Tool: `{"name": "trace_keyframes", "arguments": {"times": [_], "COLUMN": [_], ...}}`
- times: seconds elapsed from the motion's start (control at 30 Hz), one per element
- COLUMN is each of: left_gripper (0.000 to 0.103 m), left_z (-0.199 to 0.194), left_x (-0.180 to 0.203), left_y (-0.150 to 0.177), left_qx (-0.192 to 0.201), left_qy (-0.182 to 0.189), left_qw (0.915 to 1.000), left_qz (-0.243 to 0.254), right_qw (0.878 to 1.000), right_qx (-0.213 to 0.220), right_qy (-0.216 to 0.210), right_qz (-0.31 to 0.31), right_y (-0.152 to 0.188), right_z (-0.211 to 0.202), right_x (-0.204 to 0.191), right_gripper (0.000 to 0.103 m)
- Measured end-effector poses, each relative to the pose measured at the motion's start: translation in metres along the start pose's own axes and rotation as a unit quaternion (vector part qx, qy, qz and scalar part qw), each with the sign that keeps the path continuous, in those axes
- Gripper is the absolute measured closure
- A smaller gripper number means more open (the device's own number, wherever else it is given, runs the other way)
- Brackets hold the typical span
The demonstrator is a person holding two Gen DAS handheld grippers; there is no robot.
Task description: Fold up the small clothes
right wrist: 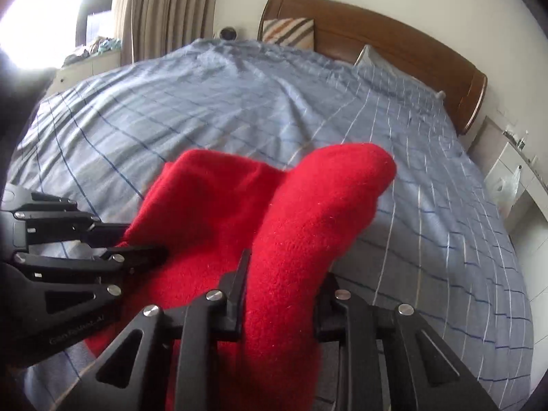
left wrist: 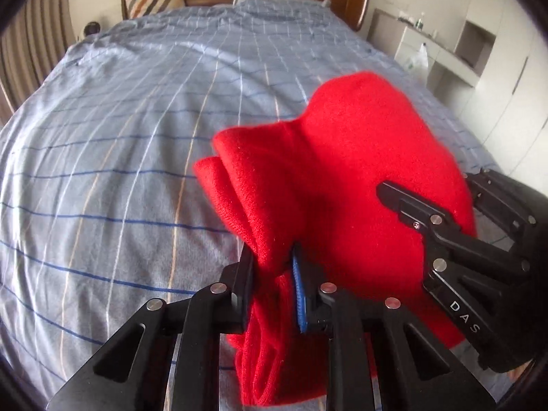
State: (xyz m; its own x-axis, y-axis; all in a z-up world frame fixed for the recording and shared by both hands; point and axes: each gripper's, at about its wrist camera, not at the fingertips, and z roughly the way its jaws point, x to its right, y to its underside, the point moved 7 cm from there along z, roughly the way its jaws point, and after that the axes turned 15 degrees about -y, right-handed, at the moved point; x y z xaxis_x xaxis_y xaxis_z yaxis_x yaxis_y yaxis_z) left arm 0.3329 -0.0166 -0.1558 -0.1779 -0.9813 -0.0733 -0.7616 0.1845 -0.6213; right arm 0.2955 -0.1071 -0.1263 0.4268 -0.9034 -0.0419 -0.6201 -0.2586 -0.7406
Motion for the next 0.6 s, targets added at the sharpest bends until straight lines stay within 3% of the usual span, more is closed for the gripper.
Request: {"name": "trace_keyframes", "arguments": {"times": [0.13,0.17,0.2,0.27,0.3,0.37,0.43,0.5,0.6], "left_gripper": [0.081,0.070,0.051,0.037,0.037,0.036,0.027,0.007,0.000], "left_z": [-0.038,-0.036,-0.027,-0.012,-0.011,-0.017,-0.039,-0.068,-0.114], "left_x": [-0.009,-0.012,-0.014,-0.027,-0.035,-0.046,-0.051,-0.051,-0.039], "left_y": [-0.028,-0.030,-0.030,-0.013,-0.001,0.027,0.052,0.068,0.092], "left_qx": [0.048,0.042,0.025,0.005,0.000,0.002,0.021,0.056,0.104], "left_qy": [0.008,0.002,-0.007,-0.045,-0.064,-0.077,-0.091,-0.117,-0.154], "left_qw": [0.9988,0.9991,0.9996,0.9989,0.9979,0.9970,0.9956,0.9914,0.9819], "left_qz": [-0.006,-0.006,-0.006,-0.011,-0.011,-0.009,0.001,0.016,0.035], "right_qw": [0.998,0.997,0.996,0.990,0.988,0.988,0.989,0.989,0.990], "right_qx": [0.053,0.050,0.035,-0.001,-0.006,-0.007,-0.012,-0.013,-0.009], "right_qy": [-0.022,-0.034,-0.052,-0.057,-0.045,-0.033,-0.026,-0.024,-0.035], "right_qz": [0.024,0.042,0.069,0.129,0.146,0.150,0.145,0.143,0.139], "right_y": [-0.034,-0.036,-0.034,-0.014,0.002,0.033,0.067,0.099,0.134], "right_z": [-0.039,-0.038,-0.032,-0.023,-0.027,-0.045,-0.069,-0.095,-0.137], "right_x": [0.007,0.015,0.024,0.048,0.058,0.067,0.067,0.060,0.040], "right_gripper": [0.076,0.072,0.067,0.027,0.019,0.016,0.016,0.016,0.015]}}
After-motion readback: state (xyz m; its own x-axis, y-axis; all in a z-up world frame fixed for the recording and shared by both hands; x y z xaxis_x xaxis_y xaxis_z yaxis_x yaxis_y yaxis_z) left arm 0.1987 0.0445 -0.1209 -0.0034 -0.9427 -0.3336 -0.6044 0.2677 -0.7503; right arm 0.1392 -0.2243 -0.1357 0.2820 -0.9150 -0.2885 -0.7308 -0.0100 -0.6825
